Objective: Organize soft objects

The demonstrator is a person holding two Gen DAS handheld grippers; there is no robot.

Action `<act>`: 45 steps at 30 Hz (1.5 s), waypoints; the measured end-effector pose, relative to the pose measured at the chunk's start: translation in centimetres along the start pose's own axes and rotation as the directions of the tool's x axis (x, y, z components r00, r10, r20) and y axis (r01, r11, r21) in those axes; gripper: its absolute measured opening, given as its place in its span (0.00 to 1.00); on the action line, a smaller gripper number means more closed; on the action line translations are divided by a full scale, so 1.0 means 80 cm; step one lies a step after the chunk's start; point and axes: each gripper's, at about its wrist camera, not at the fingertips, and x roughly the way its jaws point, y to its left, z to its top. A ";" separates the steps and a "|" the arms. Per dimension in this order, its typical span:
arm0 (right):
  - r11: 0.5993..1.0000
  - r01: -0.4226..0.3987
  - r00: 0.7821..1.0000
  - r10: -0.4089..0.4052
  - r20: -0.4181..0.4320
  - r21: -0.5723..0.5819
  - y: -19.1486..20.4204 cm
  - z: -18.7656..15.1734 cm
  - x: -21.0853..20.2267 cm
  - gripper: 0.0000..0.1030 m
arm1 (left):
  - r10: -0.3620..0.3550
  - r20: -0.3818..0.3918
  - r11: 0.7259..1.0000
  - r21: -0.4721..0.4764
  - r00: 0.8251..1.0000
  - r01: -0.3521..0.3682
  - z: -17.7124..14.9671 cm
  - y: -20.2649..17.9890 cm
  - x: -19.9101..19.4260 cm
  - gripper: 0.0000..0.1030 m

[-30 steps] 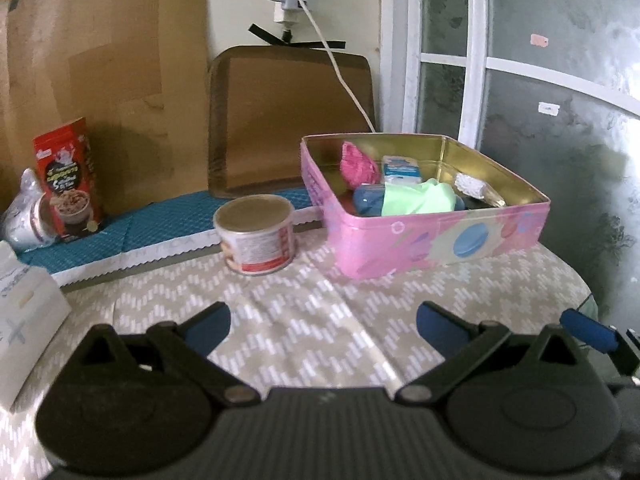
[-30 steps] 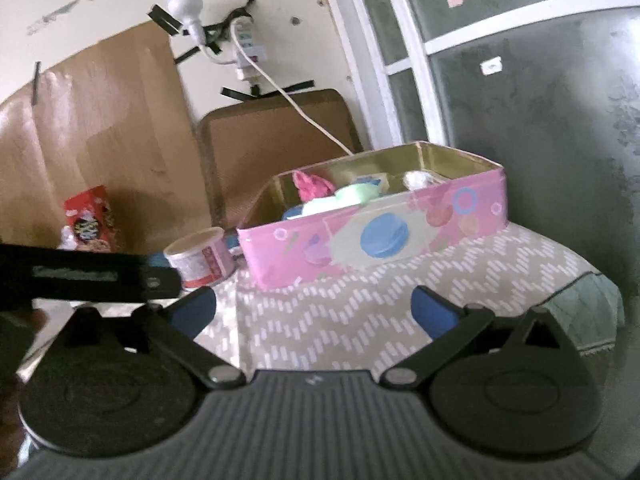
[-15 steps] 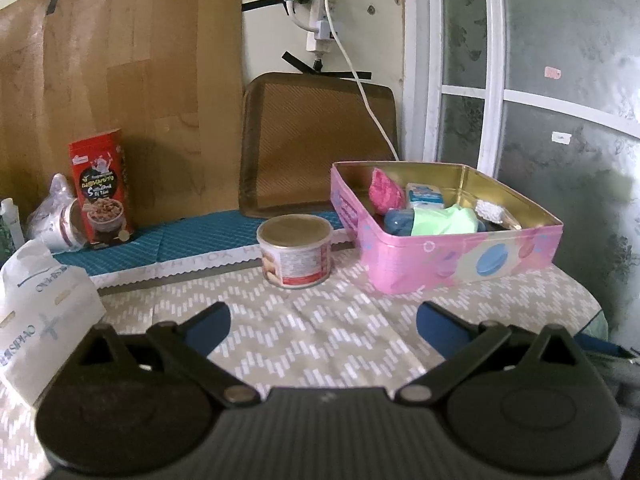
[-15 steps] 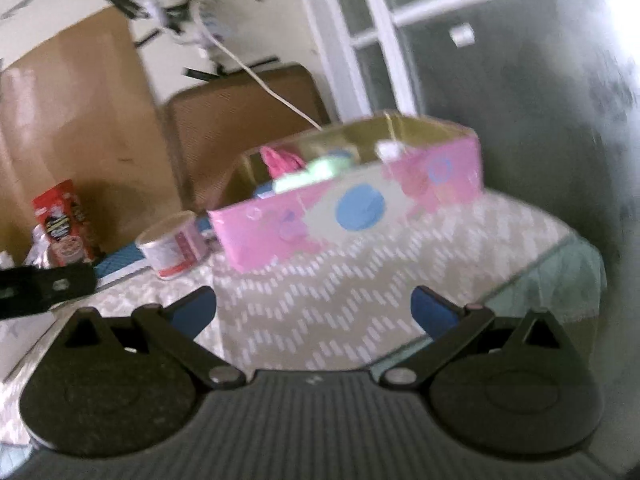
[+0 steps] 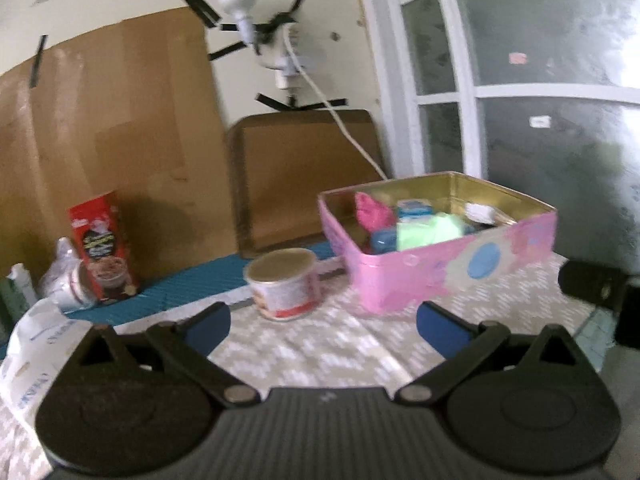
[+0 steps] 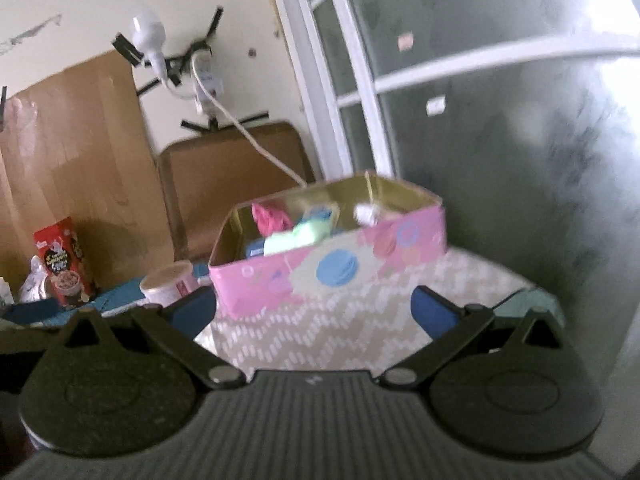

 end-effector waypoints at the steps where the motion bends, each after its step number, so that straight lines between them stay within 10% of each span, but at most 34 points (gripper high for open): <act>1: 1.000 -0.004 1.000 0.004 0.008 0.006 0.000 0.001 -0.005 1.00 | -0.002 -0.002 1.000 0.006 1.000 0.002 0.000 -0.003 0.000 1.00; 17: 0.978 -0.197 0.978 0.201 -0.060 0.062 0.048 0.012 -0.002 1.00 | 0.115 -0.020 0.993 -0.039 0.993 -0.116 0.000 0.041 -0.016 1.00; 45: 0.978 -0.193 0.976 0.199 -0.093 0.076 0.031 -0.017 0.011 1.00 | 0.095 -0.230 0.988 -0.095 0.968 -0.120 -0.023 0.060 0.008 1.00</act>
